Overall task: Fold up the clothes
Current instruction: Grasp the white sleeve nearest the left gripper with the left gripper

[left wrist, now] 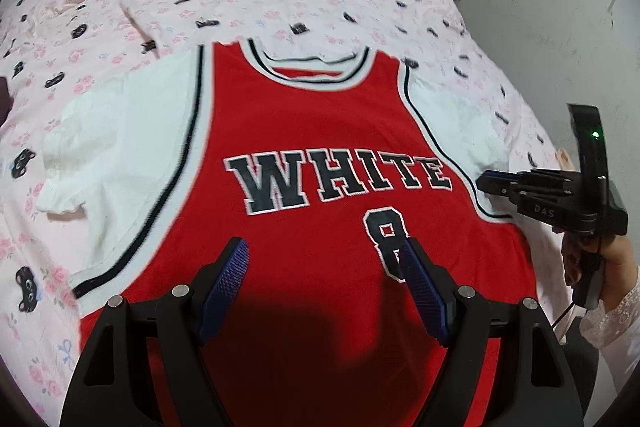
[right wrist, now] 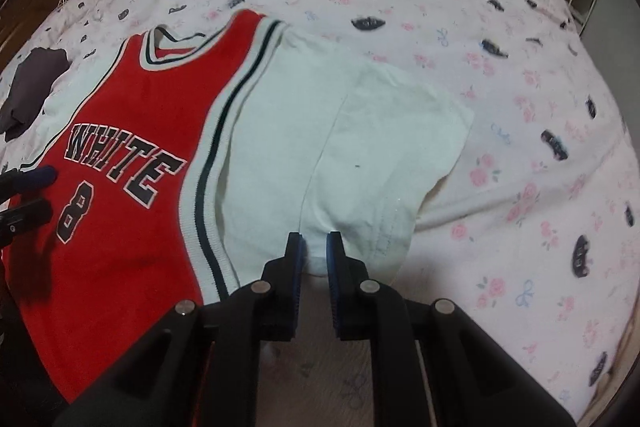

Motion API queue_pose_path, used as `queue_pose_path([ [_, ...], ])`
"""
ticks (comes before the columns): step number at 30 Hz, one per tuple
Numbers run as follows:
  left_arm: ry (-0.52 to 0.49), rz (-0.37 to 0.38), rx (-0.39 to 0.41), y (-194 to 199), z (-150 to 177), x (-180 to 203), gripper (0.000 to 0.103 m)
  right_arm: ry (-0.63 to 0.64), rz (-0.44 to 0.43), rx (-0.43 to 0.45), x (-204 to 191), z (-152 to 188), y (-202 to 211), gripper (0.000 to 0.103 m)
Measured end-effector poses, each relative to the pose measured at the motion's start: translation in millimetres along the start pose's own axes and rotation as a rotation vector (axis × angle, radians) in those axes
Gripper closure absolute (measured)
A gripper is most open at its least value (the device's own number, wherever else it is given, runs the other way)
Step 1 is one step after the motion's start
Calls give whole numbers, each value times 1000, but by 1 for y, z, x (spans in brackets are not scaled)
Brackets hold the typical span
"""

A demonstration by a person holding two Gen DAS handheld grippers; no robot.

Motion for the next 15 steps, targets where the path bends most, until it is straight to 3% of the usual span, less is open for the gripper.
queue_pose_path([
  [1, 11, 1, 31, 8, -2, -4, 30, 4, -6, 21, -3, -3, 8, 88],
  [3, 34, -8, 98, 24, -7, -13, 30, 10, -15, 75, -9, -10, 27, 65],
  [5, 76, -72, 186, 41, -12, -30, 30, 20, -21, 130, -16, -21, 45, 52],
  [7, 166, -119, 247, 52, -12, -55, 30, 47, -34, 160, -29, -32, 56, 53],
  [10, 384, -138, 320, 65, -7, -101, 30, 118, -29, 178, -54, -50, 65, 53],
  [13, 539, -143, 320, 63, 2, -139, 30, 189, -35, 188, -85, -64, 69, 53],
  [15, 588, -140, 298, 57, 9, -152, 30, 220, -43, 195, -102, -72, 70, 53],
])
Point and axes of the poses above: each gripper's, at about its wrist camera, not at the fingertips, and y roughly against the way its jaws point, x to its right, z to its underside, the point moved 4 cm from there along -y, roughly the way its jaws point, and after that the axes turned 6 degrees about x, right-handed, at the moved point
